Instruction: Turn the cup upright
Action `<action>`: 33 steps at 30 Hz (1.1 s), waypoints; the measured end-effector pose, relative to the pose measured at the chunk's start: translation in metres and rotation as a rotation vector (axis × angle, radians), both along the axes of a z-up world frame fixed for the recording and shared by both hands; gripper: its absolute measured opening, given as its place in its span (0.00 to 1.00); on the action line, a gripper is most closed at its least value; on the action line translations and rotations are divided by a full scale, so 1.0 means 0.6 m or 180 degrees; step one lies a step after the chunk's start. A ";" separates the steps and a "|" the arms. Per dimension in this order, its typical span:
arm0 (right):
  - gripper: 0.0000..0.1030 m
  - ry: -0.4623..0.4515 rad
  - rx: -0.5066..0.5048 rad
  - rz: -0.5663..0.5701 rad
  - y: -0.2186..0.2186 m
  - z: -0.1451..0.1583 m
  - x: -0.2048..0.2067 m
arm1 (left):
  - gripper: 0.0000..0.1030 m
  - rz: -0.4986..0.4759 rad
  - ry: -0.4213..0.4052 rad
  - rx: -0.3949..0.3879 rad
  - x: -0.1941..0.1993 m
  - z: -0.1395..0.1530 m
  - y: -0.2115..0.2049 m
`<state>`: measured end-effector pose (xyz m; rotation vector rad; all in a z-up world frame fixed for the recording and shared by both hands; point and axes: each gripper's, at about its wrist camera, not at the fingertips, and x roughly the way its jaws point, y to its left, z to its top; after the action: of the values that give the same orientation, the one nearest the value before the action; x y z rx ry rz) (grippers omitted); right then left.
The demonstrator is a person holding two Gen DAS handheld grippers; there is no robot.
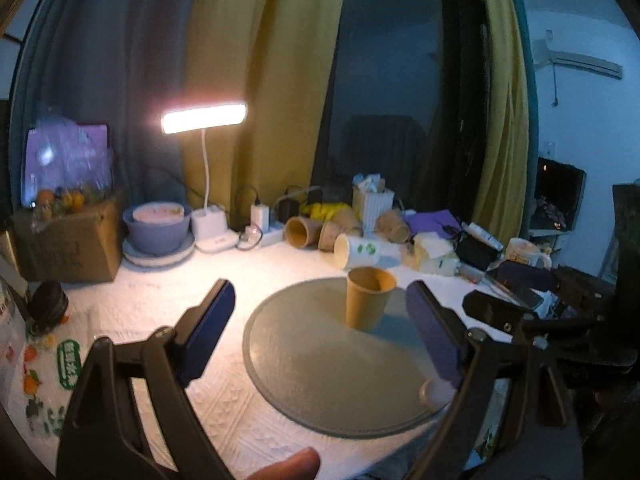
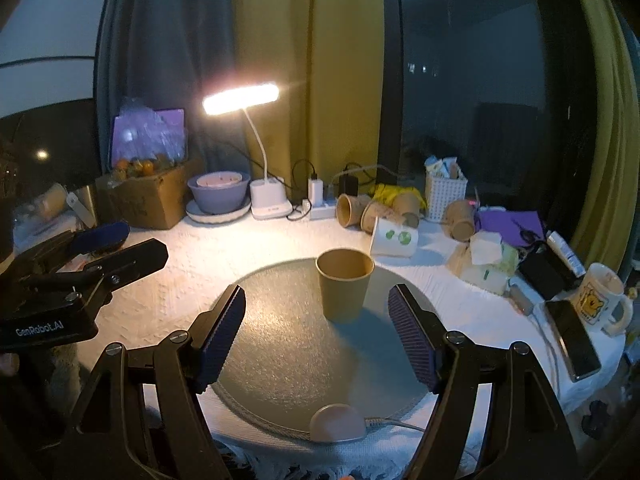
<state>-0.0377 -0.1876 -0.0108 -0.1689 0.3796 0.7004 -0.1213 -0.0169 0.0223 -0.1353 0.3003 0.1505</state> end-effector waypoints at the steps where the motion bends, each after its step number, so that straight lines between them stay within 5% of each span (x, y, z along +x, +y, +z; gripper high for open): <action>1: 0.75 -0.0030 0.0013 0.0002 -0.002 0.007 -0.005 | 0.86 -0.0003 -0.0034 0.0017 -0.004 0.006 -0.003; 20: 0.75 -0.0209 0.0093 -0.0180 -0.042 0.078 -0.053 | 0.86 -0.0085 -0.0404 0.0169 -0.061 0.090 -0.021; 33: 0.75 -0.0235 0.0150 -0.0356 -0.062 0.095 -0.059 | 0.86 -0.0095 -0.0389 0.0130 -0.073 0.093 -0.008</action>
<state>-0.0734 -0.2249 0.0463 -0.1274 0.2992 0.5908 -0.1652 -0.0215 0.0781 -0.0992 0.1772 0.1182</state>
